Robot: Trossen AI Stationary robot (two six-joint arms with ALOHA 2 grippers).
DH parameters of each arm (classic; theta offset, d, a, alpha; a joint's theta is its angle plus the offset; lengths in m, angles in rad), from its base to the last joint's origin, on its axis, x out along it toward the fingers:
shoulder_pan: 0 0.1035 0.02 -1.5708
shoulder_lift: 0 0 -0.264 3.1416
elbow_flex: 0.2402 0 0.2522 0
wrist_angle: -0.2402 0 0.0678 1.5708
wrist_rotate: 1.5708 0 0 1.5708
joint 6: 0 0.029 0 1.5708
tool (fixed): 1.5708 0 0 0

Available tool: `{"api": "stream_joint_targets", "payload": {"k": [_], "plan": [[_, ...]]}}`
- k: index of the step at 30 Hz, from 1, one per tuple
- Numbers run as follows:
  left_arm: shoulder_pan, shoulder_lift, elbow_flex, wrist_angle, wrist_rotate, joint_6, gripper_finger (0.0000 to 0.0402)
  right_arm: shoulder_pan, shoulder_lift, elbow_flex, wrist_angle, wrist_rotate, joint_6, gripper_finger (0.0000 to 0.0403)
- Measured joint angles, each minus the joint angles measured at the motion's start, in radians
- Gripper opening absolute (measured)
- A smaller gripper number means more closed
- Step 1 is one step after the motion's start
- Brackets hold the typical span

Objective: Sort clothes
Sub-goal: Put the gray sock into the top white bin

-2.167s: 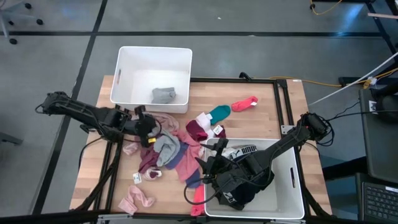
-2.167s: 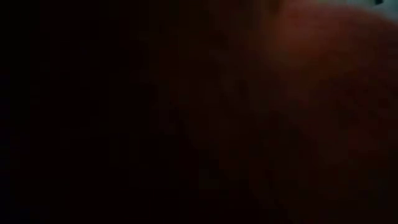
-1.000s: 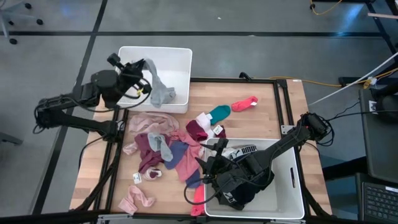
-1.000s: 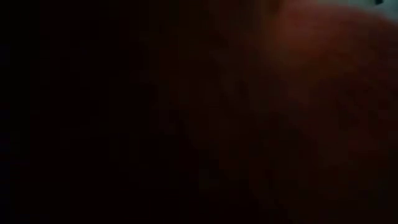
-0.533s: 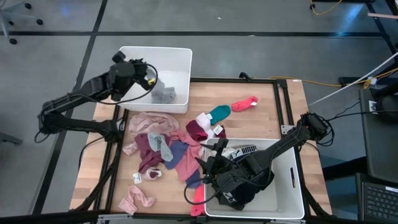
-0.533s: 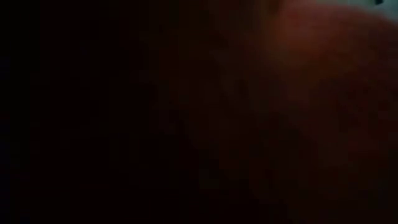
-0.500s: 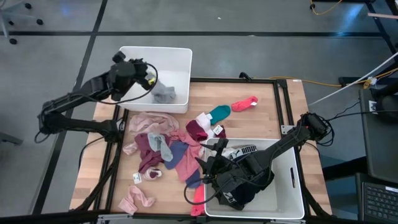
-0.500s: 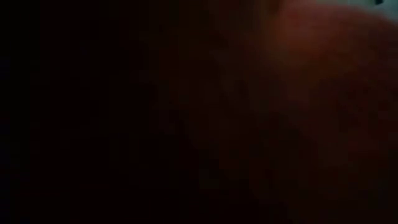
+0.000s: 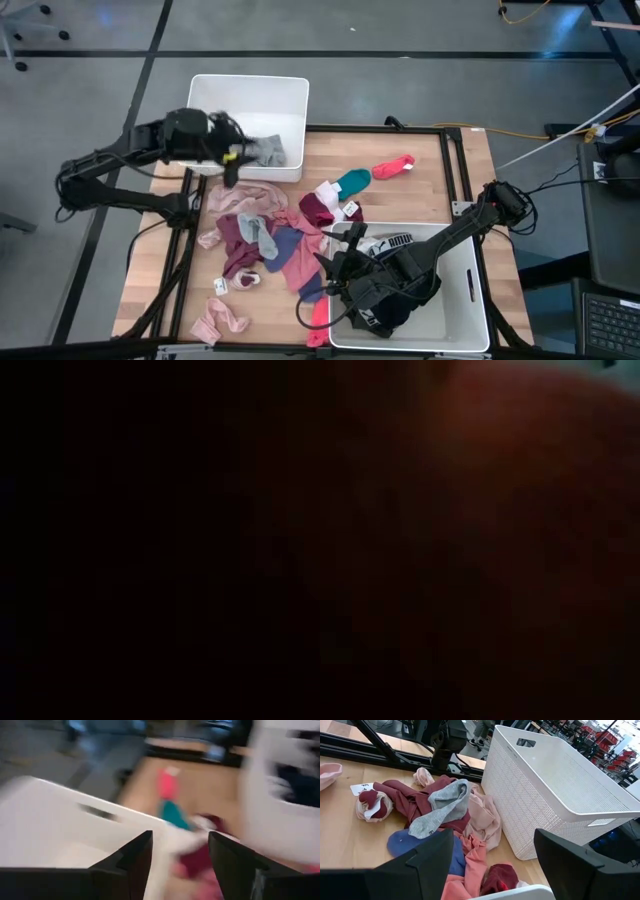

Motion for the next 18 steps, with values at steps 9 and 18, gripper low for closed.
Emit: {"api": "stream_joint_targets", "payload": {"k": [9,18], "plan": [[-0.268,0.000,-0.201,-0.031,0.041,-0.137,0.0172,0.000,0.000,0.000,-0.003,0.002,-0.011,0.0280],[-0.424,0.000,-0.361,-0.007,-0.119,-0.257,0.0172,0.000,0.000,0.000,-0.001,0.002,-0.017,0.0280]]}}
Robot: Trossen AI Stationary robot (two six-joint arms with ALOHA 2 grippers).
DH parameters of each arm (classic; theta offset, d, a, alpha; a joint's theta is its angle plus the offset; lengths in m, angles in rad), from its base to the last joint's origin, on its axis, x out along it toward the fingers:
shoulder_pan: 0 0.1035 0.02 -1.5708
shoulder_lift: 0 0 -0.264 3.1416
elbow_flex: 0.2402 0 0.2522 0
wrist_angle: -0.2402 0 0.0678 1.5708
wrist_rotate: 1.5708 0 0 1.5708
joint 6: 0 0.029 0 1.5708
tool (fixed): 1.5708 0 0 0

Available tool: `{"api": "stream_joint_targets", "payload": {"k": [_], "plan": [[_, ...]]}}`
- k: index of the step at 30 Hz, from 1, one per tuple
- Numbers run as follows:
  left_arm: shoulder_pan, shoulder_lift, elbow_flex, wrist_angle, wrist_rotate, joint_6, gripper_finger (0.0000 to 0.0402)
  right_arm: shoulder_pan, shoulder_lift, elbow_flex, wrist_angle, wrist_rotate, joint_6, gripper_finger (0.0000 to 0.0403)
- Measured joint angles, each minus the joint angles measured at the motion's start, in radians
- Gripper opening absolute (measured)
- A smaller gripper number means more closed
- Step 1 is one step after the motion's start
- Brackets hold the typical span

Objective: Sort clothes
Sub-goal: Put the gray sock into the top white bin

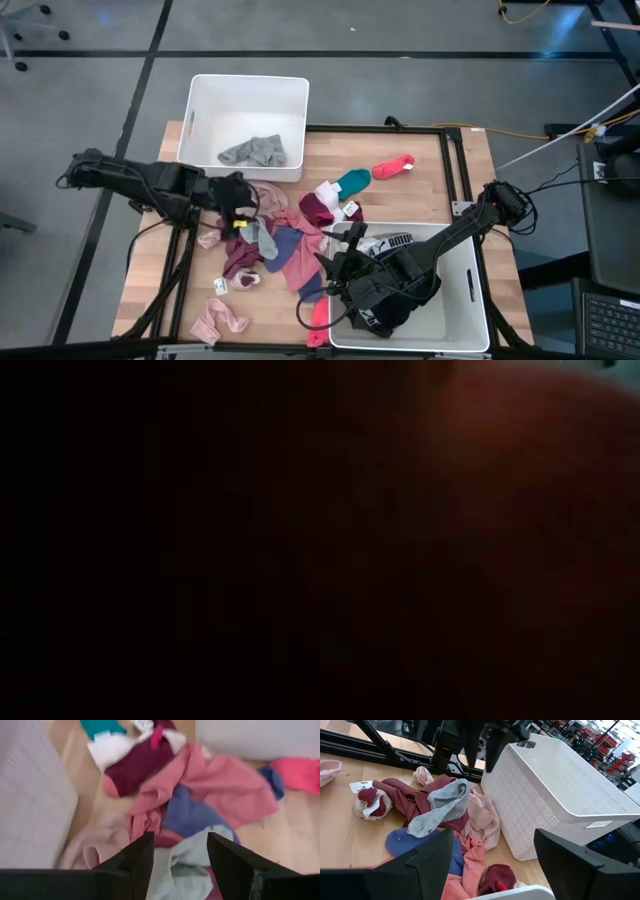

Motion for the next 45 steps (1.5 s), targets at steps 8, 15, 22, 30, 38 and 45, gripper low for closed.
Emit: {"api": "stream_joint_targets", "payload": {"k": [8,15,22,30,38,45], "plan": [[-0.017,0.000,-0.125,0.022,-0.008,-0.032,0.0171,0.000,0.000,0.000,0.000,0.001,0.000,0.0280],[-0.016,0.000,-0.199,0.083,-0.048,-0.050,0.0169,-0.001,0.000,0.000,0.002,0.001,0.000,0.0280],[-0.016,0.000,-0.216,0.085,-0.048,-0.044,0.0087,-0.002,0.000,0.000,0.003,0.001,0.000,0.0280],[-0.016,0.000,-0.198,0.066,-0.048,-0.024,0.0010,-0.002,0.000,0.000,0.005,0.001,-0.002,0.0280],[-0.017,-0.008,0.029,0.000,-0.134,0.060,0.0005,-0.002,0.000,-0.001,0.005,0.001,-0.003,0.0280],[-0.016,-0.011,0.278,0.004,-0.370,0.256,0.0006,-0.002,0.000,-0.001,0.006,0.001,-0.005,0.0280]]}}
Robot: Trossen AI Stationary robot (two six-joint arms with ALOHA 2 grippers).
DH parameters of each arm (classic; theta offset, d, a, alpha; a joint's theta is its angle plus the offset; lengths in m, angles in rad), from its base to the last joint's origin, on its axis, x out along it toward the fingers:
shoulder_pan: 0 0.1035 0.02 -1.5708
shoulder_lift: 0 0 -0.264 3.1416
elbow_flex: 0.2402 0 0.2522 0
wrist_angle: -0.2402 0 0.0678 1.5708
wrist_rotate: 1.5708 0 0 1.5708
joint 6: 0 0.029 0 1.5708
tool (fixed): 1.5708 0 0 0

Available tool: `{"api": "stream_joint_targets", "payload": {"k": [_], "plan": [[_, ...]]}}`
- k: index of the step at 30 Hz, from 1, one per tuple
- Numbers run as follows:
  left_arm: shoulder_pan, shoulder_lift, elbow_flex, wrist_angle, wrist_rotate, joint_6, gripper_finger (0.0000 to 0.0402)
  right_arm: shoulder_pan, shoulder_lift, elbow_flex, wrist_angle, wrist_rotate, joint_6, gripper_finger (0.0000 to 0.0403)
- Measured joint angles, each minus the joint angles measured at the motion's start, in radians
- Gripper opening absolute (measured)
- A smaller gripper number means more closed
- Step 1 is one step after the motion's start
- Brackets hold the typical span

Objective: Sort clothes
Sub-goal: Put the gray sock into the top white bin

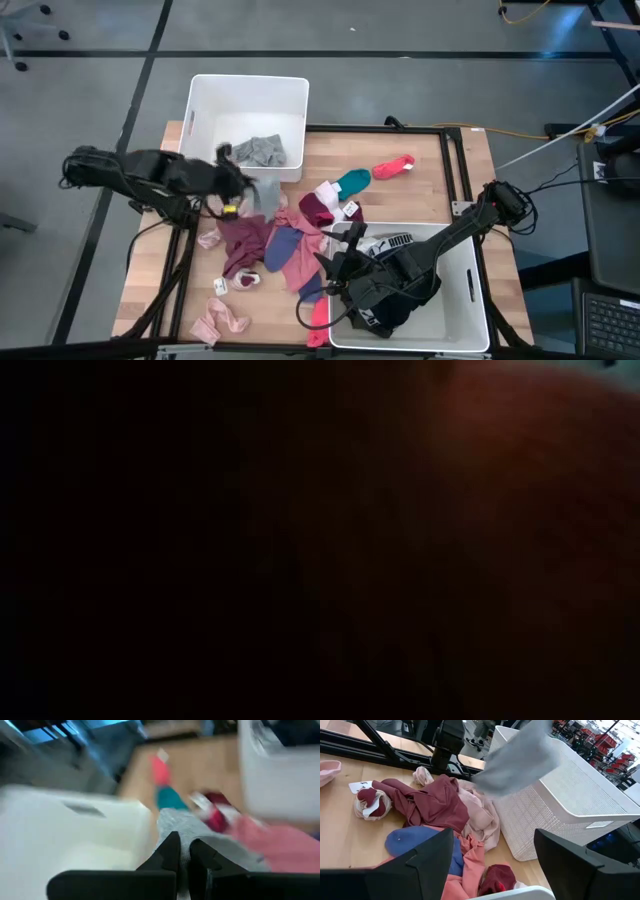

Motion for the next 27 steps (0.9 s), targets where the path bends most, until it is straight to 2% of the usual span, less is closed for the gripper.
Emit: {"api": "stream_joint_targets", "payload": {"k": [5,11,16,21,27], "plan": [[0.026,-0.017,0.105,0.044,-0.240,0.170,0.0004,0.000,0.000,0.000,0.000,0.000,-0.001,0.0280],[0.160,-0.049,0.113,0.076,-0.332,0.279,0.0004,0.000,0.000,0.000,0.001,0.018,-0.002,0.0280],[0.314,-0.048,0.085,0.076,-0.332,0.291,0.0007,-0.001,0.001,0.000,0.002,0.024,-0.003,0.0280],[0.457,-0.035,0.005,0.081,-0.315,0.297,0.0013,-0.001,0.001,-0.001,0.005,0.024,-0.003,0.0280],[0.588,-0.022,-0.065,0.103,-0.179,0.276,0.0014,-0.001,0.001,-0.001,0.006,0.023,-0.003,0.0280]]}}
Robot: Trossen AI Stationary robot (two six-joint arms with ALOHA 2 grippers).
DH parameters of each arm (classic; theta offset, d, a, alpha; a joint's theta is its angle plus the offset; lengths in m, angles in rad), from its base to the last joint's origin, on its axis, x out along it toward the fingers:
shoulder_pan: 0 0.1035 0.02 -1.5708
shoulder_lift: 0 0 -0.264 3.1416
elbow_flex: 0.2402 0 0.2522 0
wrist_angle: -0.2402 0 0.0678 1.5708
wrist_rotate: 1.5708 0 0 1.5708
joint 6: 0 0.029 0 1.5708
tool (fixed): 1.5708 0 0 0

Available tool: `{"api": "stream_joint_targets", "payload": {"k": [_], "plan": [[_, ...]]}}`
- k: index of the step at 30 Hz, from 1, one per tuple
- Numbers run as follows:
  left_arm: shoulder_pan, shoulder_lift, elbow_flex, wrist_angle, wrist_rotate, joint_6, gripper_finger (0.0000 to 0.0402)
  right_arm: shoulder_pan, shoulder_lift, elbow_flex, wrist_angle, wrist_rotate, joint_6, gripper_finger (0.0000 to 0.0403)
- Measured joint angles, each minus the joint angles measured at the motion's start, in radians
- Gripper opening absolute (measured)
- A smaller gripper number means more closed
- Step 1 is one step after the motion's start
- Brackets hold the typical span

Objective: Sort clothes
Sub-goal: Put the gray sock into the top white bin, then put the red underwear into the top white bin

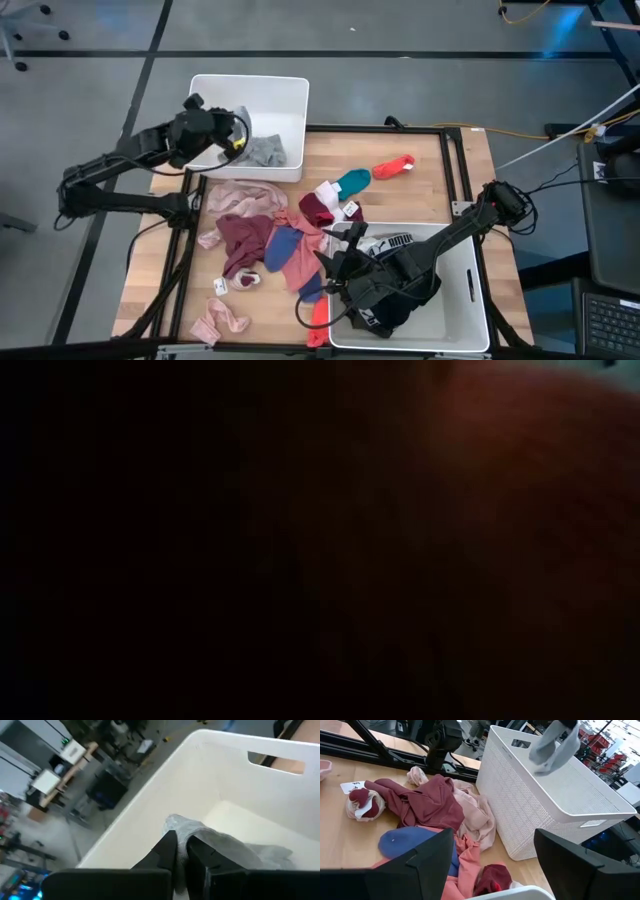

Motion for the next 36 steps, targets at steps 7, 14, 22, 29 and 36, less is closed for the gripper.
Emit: {"api": "stream_joint_targets", "payload": {"k": [7,14,22,29,36], "plan": [[0.074,0.010,-0.001,-0.011,0.129,-0.055,0.0035,0.000,0.000,0.000,0.002,0.000,0.000,0.0280],[0.116,0.014,-0.001,-0.032,0.184,-0.121,0.0146,0.000,0.000,0.000,0.002,0.000,0.001,0.0280],[0.114,0.014,0.072,-0.087,0.375,-0.188,0.0222,0.001,0.000,0.000,0.002,0.000,0.001,0.0280],[0.059,-0.003,0.105,-0.113,0.803,-0.228,0.0218,0.001,0.000,0.000,0.000,0.000,0.001,0.0280],[-0.133,-0.002,0.050,-0.063,0.866,-0.287,0.0210,0.013,-0.030,-0.002,-0.008,-0.011,-0.018,0.0280]]}}
